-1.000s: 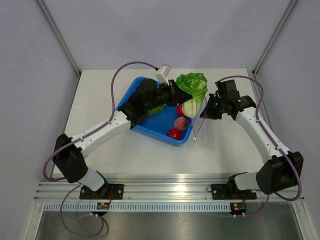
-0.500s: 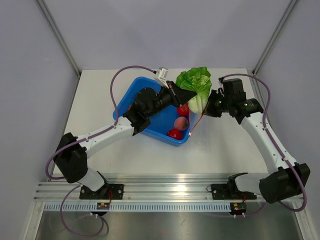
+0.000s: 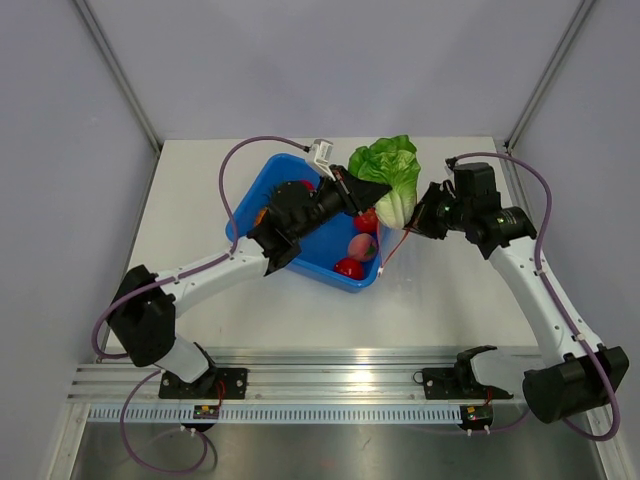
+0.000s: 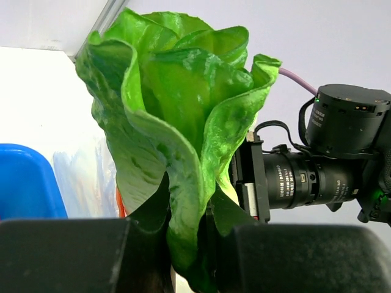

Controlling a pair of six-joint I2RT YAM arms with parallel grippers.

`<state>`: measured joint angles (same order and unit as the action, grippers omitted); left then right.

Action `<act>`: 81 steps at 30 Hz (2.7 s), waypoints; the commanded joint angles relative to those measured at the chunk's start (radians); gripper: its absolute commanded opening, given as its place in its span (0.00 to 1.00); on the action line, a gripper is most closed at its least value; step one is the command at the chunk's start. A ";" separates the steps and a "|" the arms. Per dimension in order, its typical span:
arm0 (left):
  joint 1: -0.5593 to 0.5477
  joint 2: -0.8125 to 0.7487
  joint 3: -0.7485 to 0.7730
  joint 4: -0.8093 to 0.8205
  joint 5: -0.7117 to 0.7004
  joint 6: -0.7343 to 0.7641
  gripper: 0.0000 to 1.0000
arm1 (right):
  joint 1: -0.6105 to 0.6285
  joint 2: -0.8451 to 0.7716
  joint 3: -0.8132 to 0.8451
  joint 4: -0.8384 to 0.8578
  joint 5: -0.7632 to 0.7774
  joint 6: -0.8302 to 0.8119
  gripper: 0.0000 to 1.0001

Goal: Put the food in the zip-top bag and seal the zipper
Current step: Place the fake vegetable in the zipper food storage bag.

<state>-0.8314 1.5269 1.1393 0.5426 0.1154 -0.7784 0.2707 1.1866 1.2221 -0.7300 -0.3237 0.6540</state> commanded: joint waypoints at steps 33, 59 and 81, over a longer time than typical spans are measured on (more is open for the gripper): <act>-0.035 -0.025 -0.072 -0.099 -0.036 0.050 0.00 | -0.024 -0.077 -0.025 0.193 -0.153 0.120 0.00; -0.075 -0.028 0.112 -0.505 0.066 0.079 0.78 | -0.024 -0.197 -0.187 0.350 -0.063 0.185 0.00; -0.083 -0.227 0.114 -0.831 0.024 0.323 0.99 | -0.025 -0.173 -0.234 0.534 -0.106 0.262 0.00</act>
<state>-0.9089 1.3491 1.2739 -0.2981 0.1452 -0.4854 0.2470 1.0084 0.9756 -0.2920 -0.4103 0.8913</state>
